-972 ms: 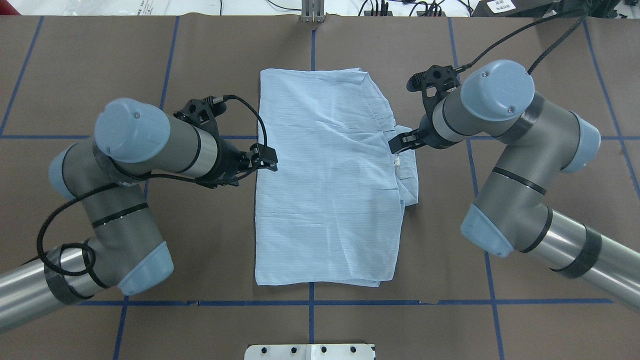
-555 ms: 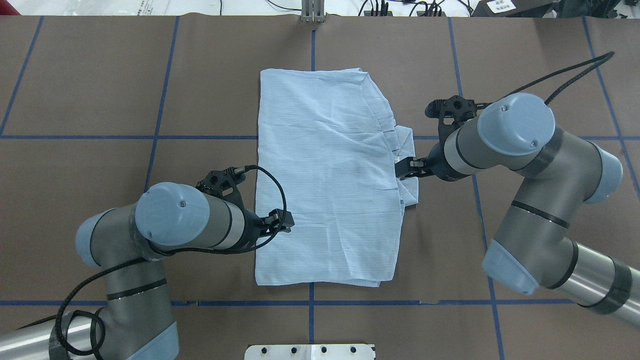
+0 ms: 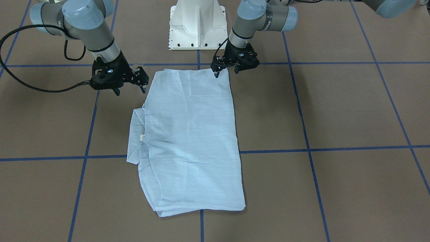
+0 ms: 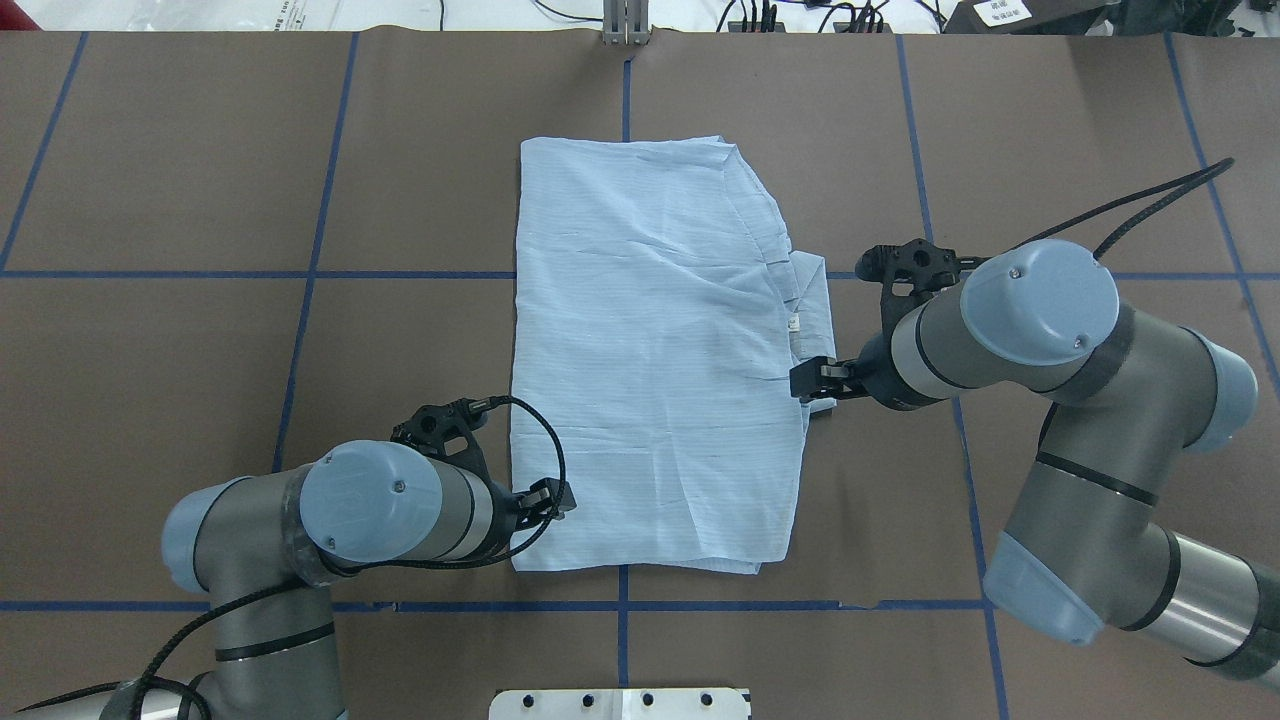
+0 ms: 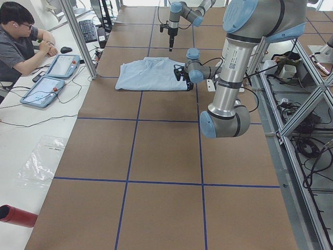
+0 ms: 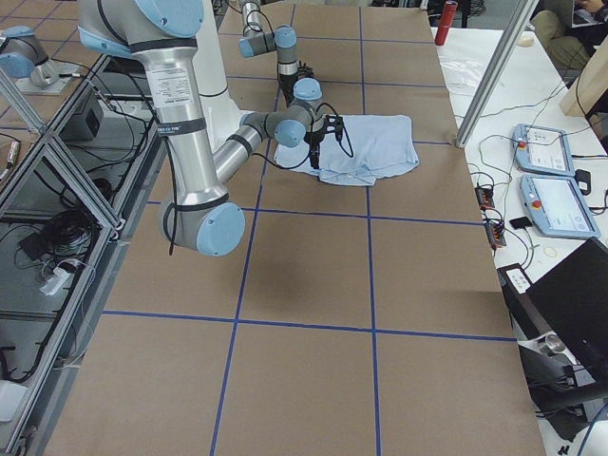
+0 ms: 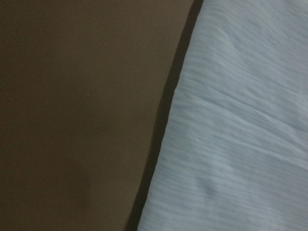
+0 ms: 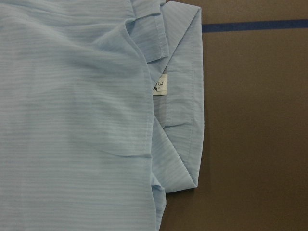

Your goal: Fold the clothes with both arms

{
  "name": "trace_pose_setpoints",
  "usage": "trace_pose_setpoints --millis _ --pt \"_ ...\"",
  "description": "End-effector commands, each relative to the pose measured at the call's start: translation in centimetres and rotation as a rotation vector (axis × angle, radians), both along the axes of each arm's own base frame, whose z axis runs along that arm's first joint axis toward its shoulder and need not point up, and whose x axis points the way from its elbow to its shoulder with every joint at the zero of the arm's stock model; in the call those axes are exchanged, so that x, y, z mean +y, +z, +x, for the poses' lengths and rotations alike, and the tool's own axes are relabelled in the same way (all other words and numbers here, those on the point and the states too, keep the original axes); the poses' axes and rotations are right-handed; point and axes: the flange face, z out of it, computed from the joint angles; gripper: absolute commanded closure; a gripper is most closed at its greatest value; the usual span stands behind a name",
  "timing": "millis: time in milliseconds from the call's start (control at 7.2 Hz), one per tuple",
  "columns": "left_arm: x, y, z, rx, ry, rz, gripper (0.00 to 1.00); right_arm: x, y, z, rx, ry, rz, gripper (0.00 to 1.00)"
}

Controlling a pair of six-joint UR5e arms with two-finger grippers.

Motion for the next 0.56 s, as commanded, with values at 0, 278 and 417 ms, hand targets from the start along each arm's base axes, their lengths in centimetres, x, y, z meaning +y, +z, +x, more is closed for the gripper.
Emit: trace_pose_setpoints --millis 0,278,417 --pt "1.48 0.01 0.92 -0.006 0.027 -0.002 0.13 0.11 0.04 -0.02 0.001 0.000 0.000 0.00" --pt "2.33 -0.37 1.45 -0.001 0.042 0.000 0.18 0.10 0.38 0.12 0.006 0.002 -0.003 0.00" --pt "2.33 -0.47 1.47 0.000 0.042 0.000 0.23 0.10 0.38 0.12 0.006 0.002 -0.003 0.00"
